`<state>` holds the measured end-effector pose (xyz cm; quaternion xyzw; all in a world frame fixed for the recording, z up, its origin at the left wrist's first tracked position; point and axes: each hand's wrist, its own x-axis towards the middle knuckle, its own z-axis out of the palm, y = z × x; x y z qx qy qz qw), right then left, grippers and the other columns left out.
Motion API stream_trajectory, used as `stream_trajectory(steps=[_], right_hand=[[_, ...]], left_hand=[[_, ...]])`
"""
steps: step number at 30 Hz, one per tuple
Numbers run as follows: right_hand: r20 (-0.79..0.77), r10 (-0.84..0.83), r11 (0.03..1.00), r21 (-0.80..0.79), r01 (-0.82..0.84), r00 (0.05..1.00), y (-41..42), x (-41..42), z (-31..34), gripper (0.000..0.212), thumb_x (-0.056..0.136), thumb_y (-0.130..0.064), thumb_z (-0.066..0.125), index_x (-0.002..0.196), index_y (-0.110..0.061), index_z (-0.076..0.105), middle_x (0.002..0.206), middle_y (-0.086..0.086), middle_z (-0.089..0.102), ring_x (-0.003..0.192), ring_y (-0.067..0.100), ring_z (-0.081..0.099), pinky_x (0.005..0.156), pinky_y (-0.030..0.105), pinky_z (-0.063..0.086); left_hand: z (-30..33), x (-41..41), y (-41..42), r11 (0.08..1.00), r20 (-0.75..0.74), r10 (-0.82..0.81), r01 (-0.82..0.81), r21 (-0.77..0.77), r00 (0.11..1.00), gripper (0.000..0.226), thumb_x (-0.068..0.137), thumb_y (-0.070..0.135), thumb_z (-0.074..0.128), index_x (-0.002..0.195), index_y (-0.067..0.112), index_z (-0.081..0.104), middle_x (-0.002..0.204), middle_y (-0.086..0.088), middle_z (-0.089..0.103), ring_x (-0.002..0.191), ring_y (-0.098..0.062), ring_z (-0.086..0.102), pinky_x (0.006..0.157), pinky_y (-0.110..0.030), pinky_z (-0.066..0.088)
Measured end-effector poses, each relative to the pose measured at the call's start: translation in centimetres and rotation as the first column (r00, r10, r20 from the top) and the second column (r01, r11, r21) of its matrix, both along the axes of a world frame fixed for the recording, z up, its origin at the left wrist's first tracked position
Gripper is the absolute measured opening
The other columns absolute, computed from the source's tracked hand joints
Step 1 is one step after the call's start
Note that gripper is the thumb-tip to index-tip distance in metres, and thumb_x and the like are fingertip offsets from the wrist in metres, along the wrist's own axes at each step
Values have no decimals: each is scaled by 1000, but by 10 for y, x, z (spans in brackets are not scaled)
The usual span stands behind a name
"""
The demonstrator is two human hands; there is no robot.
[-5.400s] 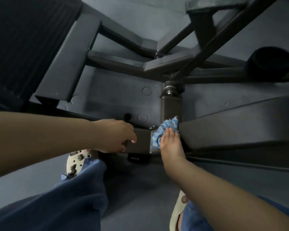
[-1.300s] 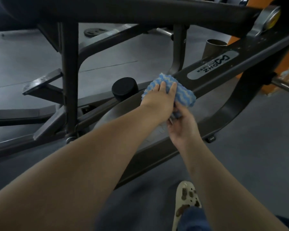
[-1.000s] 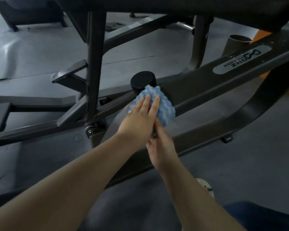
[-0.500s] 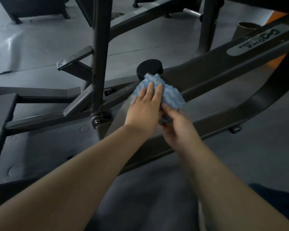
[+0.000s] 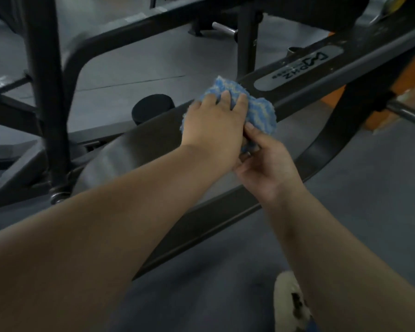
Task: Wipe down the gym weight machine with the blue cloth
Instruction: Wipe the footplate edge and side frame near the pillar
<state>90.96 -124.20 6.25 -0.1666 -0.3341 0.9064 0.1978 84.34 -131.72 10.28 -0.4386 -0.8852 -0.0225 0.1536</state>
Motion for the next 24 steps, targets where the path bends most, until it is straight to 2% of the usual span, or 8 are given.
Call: stream_trajectory(steps=[4,8,10,13,15,18,21,24], right_hand=[[66,-54,998,45,51,996,48,3,14,5,89,-13,56,90,-13,61,58,-5,62,60,5,58,66,28,53],[39,-121,993,23,120,992,89,9,28,5,90,-13,58,91,-11,62,58,-3,63,58,7,57,78,29,53],[28,-121,992,31,120,992,103,11,29,6,90,-14,58,92,-12,63,61,-3,65,67,9,61,80,31,53],[14,-14,996,84,12,1000,117,10,25,14,86,-19,59,99,-15,62,68,-4,67,74,9,62,75,29,52],[-6,101,991,87,-100,995,122,9,20,24,78,-23,61,101,-16,60,67,-5,66,65,7,63,71,27,51],[-50,200,980,5,-200,979,124,6,16,21,75,-24,60,94,-16,59,60,-5,63,55,6,60,63,24,53],[-70,220,973,-55,-223,973,133,5,19,25,73,-18,62,97,-14,60,63,-3,64,57,7,59,73,27,54],[-46,227,973,-20,-228,973,151,8,26,28,73,-16,62,100,-12,60,70,-1,67,58,8,64,74,26,54]], left_hand=[[10,4,49,998,-16,-5,6,70,1000,69,95,42,43,150,16,9,154,-12,21,135,-31,27,104,-41,30],[20,9,97,997,-35,1,2,81,999,69,95,42,43,150,15,10,151,-12,26,133,-32,30,100,-42,33],[22,10,112,997,-41,-8,11,83,999,69,95,41,44,149,15,10,151,-12,27,133,-31,30,100,-41,33],[20,9,116,994,-44,-40,44,99,998,71,94,45,44,150,17,9,153,-10,23,135,-30,29,101,-39,33],[18,7,111,992,-49,-65,70,107,997,73,93,48,44,150,18,8,155,-7,21,135,-28,30,102,-38,32],[19,7,107,993,-57,-59,64,98,997,73,94,48,43,150,19,6,156,-5,17,137,-25,28,105,-36,30],[21,9,112,994,-50,-48,52,92,998,72,94,47,42,150,19,4,157,-4,16,139,-23,26,107,-35,28],[26,13,125,996,-48,-26,30,90,999,71,95,47,40,150,20,4,157,-4,16,139,-23,26,108,-35,29]])
